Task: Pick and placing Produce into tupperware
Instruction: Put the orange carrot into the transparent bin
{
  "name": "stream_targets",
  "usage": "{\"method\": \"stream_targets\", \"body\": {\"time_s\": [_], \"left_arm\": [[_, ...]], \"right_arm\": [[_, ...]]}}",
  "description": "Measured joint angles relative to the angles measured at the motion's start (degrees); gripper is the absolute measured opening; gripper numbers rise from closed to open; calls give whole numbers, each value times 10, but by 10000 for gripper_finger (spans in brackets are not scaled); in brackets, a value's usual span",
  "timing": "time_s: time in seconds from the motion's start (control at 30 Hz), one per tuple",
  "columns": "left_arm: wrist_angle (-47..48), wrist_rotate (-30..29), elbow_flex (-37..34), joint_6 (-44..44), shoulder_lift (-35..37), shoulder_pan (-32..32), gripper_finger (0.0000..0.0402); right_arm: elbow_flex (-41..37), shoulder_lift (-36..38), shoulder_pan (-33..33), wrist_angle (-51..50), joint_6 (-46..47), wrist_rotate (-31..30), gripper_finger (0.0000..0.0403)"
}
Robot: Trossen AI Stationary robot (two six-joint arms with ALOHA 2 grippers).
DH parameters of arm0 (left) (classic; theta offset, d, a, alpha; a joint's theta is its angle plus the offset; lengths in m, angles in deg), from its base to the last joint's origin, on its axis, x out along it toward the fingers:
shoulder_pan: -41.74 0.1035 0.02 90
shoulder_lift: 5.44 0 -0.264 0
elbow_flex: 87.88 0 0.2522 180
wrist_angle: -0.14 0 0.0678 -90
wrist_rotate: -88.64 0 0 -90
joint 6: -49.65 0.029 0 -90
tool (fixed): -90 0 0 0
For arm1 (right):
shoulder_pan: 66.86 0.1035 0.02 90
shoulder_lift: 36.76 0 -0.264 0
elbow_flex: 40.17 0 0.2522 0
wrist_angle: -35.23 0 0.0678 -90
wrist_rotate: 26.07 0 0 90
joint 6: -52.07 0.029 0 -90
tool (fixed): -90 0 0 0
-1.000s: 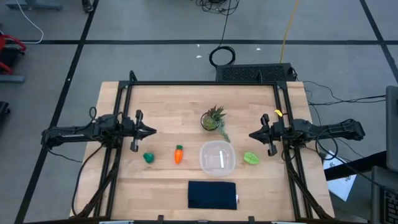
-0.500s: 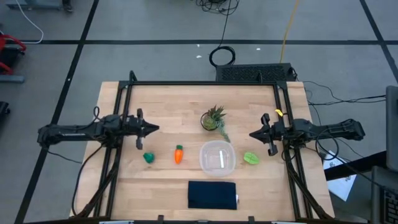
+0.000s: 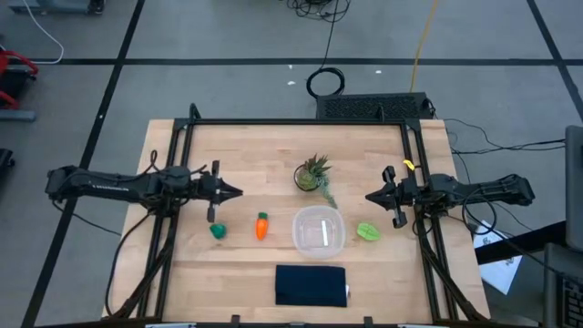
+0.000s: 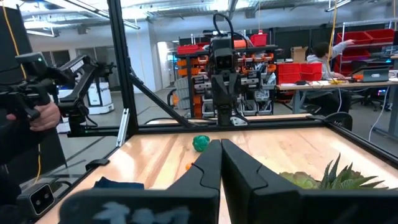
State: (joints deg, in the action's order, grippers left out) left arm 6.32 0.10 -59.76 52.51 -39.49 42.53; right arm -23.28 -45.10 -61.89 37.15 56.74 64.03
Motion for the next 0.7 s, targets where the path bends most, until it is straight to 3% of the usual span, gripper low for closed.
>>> {"method": "stream_targets", "body": {"time_s": [0.3, 0.57, 0.7], "left_arm": [[33, 19, 100, 17, -99, -13, 31], [182, 20, 241, 54, -204, -13, 31], [225, 26, 273, 100, -246, -13, 31]], "right_arm": [[0, 0, 0, -1, -13, 0, 0], [0, 0, 0, -1, -13, 0, 0], [0, 0, 0, -1, -13, 0, 0]]}}
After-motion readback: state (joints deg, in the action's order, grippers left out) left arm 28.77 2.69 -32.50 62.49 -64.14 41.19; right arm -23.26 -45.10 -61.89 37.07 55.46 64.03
